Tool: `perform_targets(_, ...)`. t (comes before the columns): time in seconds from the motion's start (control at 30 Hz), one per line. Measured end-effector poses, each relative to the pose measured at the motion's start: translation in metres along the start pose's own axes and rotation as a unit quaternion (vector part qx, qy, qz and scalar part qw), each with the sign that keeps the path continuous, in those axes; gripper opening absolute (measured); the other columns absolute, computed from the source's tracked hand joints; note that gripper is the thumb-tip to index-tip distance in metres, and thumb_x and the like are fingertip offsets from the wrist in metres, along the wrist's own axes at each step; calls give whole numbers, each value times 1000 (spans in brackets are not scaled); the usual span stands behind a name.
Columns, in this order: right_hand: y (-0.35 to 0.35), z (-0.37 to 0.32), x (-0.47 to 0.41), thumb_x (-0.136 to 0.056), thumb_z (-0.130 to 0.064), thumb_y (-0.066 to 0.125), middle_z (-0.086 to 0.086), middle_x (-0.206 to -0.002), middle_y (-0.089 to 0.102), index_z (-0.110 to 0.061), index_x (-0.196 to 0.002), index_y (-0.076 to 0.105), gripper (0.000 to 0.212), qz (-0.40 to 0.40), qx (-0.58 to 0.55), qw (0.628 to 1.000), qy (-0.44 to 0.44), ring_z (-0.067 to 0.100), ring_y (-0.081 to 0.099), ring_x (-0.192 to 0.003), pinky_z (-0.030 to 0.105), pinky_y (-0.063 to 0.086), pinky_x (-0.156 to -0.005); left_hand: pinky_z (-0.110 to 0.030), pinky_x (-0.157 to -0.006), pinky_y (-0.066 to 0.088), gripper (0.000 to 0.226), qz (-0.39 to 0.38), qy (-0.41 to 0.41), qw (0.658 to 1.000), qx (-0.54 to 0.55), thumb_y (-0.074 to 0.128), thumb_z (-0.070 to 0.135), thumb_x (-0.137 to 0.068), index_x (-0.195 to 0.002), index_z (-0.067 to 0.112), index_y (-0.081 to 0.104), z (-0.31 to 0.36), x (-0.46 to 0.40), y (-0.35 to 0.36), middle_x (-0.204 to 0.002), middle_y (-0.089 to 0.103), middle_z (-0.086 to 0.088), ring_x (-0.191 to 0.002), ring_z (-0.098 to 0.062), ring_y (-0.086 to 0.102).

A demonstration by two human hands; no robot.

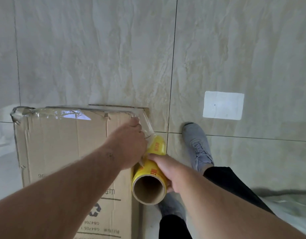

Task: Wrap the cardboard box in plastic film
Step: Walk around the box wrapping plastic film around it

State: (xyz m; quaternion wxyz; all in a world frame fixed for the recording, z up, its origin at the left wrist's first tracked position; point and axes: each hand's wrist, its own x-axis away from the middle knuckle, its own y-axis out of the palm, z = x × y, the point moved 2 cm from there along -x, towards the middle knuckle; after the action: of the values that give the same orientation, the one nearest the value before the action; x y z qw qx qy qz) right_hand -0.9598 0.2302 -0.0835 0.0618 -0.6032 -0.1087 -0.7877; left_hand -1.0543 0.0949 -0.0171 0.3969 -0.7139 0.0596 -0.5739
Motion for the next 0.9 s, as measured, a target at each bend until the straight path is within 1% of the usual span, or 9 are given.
perform_targets(0.07, -2, 17, 0, -74, -73, 82, 16, -112, 84, -21, -139, 68, 85, -31, -115, 993, 7, 36, 81, -103, 53, 67, -93, -50, -118, 24, 30, 8, 5, 1000, 6, 44, 22, -98, -111, 19, 72, 0, 0, 0, -111, 72, -3, -111, -29, 60)
perform_targets(0.13, 3, 30, 0, -79, -62, 87, 21, -108, 85, -14, -134, 72, 74, -57, -214, 975, 3, 37, 83, -96, 49, 68, -81, -49, -114, 29, 29, 17, 17, 1000, -3, 46, 22, -98, -107, 21, 73, 0, -1, 3, -106, 72, -2, -105, -28, 61)
perform_targets(0.2, 8, 34, 0, -84, -55, 86, 23, -108, 84, -10, -131, 73, 66, -69, -262, 963, -1, 37, 82, -88, 45, 67, -76, -46, -108, 32, 27, 33, 22, 999, -9, 48, 26, -98, -102, 23, 74, 1, 0, 7, -102, 72, 1, -100, -26, 61)
perform_targets(0.27, 8, 34, 2, -84, -55, 86, 23, -107, 84, -9, -128, 74, 65, -65, -258, 964, -8, 37, 82, -90, 49, 67, -84, -43, -104, 32, 26, 43, 22, 999, -9, 48, 30, -99, -101, 25, 74, 3, 1, 7, -100, 72, 3, -99, -24, 62)
perform_targets(0.47, -1, 46, 2, -46, -67, 83, 19, -119, 79, -17, -125, 75, 94, -7, -31, 998, -49, 40, 78, -108, 58, 61, -107, -40, -101, 36, 24, 15, 32, 999, 0, 50, 33, -101, -108, 25, 71, 18, 2, -5, -108, 69, 3, -106, -23, 64)
perform_targets(0.57, 3, 49, 18, -71, -70, 78, 19, -126, 74, -20, -108, 72, 62, -8, 81, 995, -59, 39, 73, -117, 52, 56, -114, -40, -102, 36, 21, -8, 43, 999, -11, 49, 30, -102, -108, 26, 68, 32, 3, -7, -109, 70, 3, -105, -23, 63)
perform_targets(0.7, 16, 39, 13, -81, -80, 72, 14, -130, 71, -19, -145, 60, 89, 9, 146, 986, -83, 36, 72, -114, 51, 57, -111, -40, -99, 40, 19, -46, 60, 996, -53, 52, 29, -99, -104, 26, 70, 44, 6, 10, -99, 72, 5, -97, -22, 65)
perform_targets(0.83, 22, 53, -7, -72, -84, 69, 15, -128, 70, -29, -156, 47, 103, -1, 17, 998, -60, 39, 73, -107, 54, 65, -90, -40, -92, 36, 22, -29, 50, 998, -41, 49, 30, -101, -100, 26, 70, 50, 9, 20, -95, 72, 3, -93, -22, 65)
perform_targets(0.9, 21, 74, -14, -62, -82, 77, 14, -120, 78, -28, -147, 58, 103, -19, -131, 991, -24, 38, 79, -102, 57, 67, -90, -41, -93, 37, 20, -26, 43, 998, -33, 50, 31, -101, -103, 25, 69, 52, 7, 17, -97, 72, 2, -94, -24, 65)
